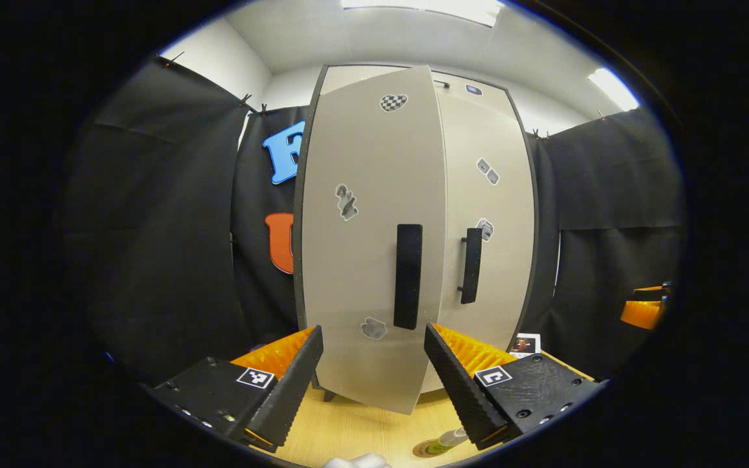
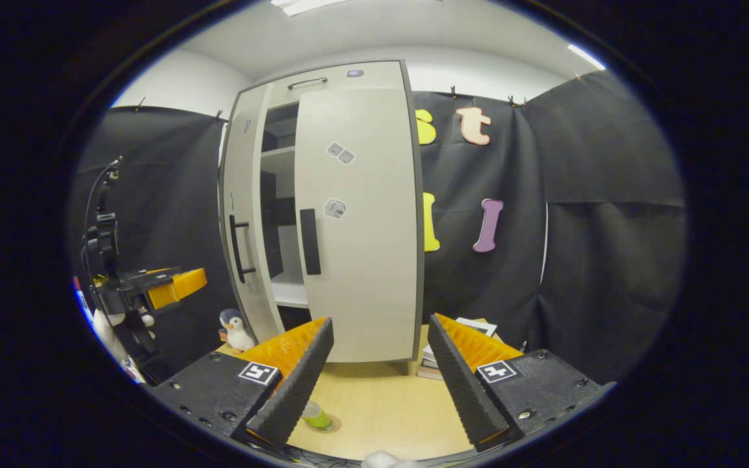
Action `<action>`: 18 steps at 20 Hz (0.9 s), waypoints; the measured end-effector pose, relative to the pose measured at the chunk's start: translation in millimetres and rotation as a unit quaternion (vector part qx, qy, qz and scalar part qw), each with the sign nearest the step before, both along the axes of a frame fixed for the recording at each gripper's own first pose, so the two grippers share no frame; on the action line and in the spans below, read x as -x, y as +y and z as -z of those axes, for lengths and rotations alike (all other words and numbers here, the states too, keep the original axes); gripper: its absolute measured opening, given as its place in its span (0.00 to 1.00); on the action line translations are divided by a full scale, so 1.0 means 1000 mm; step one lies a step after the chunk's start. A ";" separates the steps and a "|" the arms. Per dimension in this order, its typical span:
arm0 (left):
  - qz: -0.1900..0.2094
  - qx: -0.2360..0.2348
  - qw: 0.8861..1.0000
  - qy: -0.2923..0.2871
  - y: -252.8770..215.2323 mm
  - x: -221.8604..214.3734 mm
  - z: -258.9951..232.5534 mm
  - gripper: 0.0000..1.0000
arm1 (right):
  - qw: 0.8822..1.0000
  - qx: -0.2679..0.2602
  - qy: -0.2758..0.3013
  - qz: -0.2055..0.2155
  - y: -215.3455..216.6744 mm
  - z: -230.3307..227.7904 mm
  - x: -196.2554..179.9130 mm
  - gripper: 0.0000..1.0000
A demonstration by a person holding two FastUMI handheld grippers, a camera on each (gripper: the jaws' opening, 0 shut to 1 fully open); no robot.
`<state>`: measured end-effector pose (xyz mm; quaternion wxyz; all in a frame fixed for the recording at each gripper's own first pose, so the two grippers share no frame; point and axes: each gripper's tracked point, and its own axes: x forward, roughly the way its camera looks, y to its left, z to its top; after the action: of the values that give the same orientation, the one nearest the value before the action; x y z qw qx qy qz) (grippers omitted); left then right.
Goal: Grasp the bottle in the cabinet with the left hand and place it on the coaster, then close the right door with the right hand and the left door with the left hand.
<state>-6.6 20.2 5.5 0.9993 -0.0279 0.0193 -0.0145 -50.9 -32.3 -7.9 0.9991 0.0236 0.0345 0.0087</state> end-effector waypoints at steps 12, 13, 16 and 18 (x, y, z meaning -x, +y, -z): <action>-0.036 -0.012 0.999 0.015 0.021 0.067 0.022 0.97 | 1.000 0.008 -0.010 0.012 0.020 0.009 -0.006 0.96; -0.036 -0.013 0.999 0.014 0.020 0.069 0.024 0.97 | 1.000 0.008 -0.009 0.011 0.023 0.011 -0.007 0.96; -0.034 -0.008 0.999 0.017 0.018 0.068 0.028 0.97 | 1.000 0.010 -0.004 0.005 0.032 0.014 -0.010 0.96; -0.033 -0.006 0.999 0.018 0.019 0.066 0.028 0.97 | 1.000 0.016 -0.006 0.005 0.035 0.012 -0.011 0.96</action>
<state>-73.0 39.6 -22.3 0.9989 -0.0232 0.0362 0.0193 -40.0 3.1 -20.4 0.9996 0.0074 0.0287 0.0031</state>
